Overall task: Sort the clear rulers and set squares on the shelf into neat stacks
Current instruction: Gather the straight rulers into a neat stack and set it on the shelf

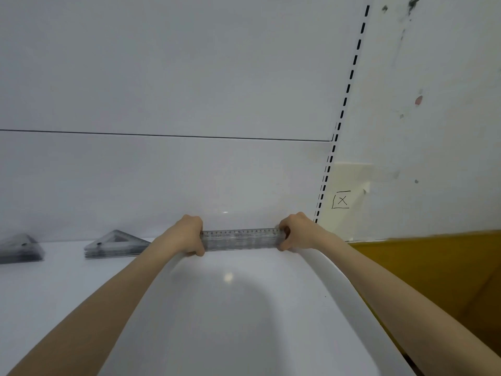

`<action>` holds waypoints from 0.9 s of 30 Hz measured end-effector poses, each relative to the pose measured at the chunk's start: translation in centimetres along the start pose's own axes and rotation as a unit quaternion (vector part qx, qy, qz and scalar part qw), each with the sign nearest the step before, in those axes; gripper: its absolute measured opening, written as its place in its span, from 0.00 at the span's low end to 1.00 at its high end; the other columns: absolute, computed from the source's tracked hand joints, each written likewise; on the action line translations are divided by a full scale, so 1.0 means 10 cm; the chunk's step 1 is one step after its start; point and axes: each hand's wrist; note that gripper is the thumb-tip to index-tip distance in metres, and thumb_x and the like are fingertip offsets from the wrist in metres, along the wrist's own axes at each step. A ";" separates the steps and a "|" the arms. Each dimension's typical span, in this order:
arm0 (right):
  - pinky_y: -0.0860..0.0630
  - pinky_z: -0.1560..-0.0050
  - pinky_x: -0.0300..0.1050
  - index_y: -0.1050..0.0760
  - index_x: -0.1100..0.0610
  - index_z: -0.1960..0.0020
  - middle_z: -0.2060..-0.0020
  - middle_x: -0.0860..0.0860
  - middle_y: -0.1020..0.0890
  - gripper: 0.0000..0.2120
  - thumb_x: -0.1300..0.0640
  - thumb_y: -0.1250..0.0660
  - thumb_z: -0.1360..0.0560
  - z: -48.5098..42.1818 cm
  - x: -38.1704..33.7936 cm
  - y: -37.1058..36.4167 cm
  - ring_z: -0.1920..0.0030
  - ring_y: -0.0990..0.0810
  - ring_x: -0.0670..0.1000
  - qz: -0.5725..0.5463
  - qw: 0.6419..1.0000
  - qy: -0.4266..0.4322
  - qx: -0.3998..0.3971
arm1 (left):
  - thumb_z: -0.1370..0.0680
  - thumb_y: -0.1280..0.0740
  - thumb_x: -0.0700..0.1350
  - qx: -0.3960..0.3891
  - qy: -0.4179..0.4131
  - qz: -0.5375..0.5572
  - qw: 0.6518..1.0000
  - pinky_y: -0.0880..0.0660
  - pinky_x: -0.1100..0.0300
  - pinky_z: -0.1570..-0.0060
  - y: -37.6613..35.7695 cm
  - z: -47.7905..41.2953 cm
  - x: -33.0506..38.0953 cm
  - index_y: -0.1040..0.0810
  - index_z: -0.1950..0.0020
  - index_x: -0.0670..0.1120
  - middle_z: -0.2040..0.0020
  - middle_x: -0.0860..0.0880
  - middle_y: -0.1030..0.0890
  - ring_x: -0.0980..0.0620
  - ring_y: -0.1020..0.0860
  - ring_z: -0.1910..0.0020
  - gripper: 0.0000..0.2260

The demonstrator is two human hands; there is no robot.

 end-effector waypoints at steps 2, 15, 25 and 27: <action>0.34 0.72 0.38 0.23 0.63 0.63 0.75 0.52 0.25 0.09 0.59 0.30 0.40 -0.02 -0.04 0.00 0.73 0.31 0.48 0.009 1.000 0.006 -0.007 | 0.36 0.28 0.38 -0.002 -0.004 -0.008 1.000 0.34 0.63 0.75 -0.01 0.00 0.02 0.31 0.66 0.44 0.66 0.48 0.29 0.50 0.27 0.68 0.11; 0.24 0.62 0.44 0.23 0.57 0.49 0.65 0.55 0.20 0.15 0.58 0.28 0.35 -0.12 -0.13 0.12 0.71 0.26 0.46 0.047 0.993 0.031 -0.105 | 0.36 0.28 0.40 -0.036 0.003 0.032 0.999 0.32 0.63 0.72 0.01 -0.03 -0.08 0.23 0.57 0.40 0.68 0.49 0.24 0.50 0.26 0.69 0.11; 0.24 0.62 0.43 0.24 0.58 0.48 0.60 0.57 0.19 0.17 0.56 0.27 0.34 -0.17 -0.18 0.16 0.72 0.25 0.47 0.072 0.989 0.045 -0.120 | 0.36 0.28 0.39 -0.040 0.014 0.039 0.998 0.29 0.62 0.71 0.03 -0.03 -0.05 0.23 0.55 0.40 0.67 0.48 0.24 0.50 0.25 0.70 0.12; 0.23 0.60 0.43 0.25 0.55 0.44 0.58 0.52 0.19 0.21 0.55 0.25 0.34 -0.13 -0.14 0.20 0.71 0.24 0.45 0.052 0.991 0.029 -0.123 | 0.35 0.27 0.38 -0.046 0.017 0.049 0.998 0.28 0.63 0.72 0.07 -0.01 -0.05 0.23 0.50 0.39 0.64 0.48 0.23 0.52 0.24 0.71 0.14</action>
Point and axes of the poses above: each hand's wrist, its own z-axis away from the middle knuckle, its own y-axis out of the back of the hand, x = y × z
